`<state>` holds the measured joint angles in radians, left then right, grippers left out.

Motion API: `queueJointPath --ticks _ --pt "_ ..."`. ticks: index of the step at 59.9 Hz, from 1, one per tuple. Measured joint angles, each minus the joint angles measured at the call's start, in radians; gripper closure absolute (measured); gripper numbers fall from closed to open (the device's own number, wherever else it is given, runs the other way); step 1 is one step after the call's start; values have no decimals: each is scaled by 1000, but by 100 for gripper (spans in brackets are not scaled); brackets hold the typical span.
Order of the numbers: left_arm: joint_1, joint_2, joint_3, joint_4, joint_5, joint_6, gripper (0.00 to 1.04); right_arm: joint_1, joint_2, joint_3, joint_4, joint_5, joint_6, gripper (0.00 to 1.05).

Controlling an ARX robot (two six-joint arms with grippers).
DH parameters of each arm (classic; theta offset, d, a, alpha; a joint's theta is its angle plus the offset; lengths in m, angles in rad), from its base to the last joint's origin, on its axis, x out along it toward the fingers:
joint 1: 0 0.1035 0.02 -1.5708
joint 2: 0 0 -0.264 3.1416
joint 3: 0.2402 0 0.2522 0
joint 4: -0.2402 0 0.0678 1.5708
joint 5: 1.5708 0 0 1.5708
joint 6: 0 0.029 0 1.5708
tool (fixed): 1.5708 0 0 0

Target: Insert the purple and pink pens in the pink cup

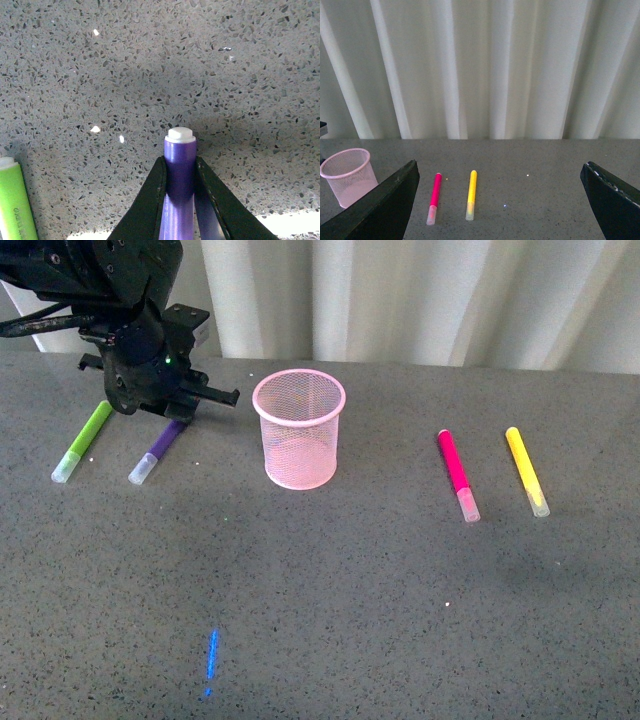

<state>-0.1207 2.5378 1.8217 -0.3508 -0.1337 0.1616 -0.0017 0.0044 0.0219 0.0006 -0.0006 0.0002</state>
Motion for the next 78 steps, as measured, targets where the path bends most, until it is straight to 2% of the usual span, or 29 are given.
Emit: queueJointPath --ticks 18,26,39,49,58,65,78 --pt "1 -32 -55 71 -4 -24 92 0 0 0 0 0 0 7" --pt "8 -84 -103 158 30 -85 92 0 0 0 0 0 0 7" --pt "35 -327 -246 382 99 -222 92 0 0 0 0 0 0 7" --pt "41 -543 -435 633 114 -330 92 0 0 0 0 0 0 7" --pt "25 -644 -607 834 100 -410 92 0 0 0 0 0 0 7" --pt "-16 -638 -743 1051 53 -486 92 0 0 0 0 0 0 7" --pt "-93 -578 -811 1290 -16 -541 92 0 0 0 0 0 0 7"
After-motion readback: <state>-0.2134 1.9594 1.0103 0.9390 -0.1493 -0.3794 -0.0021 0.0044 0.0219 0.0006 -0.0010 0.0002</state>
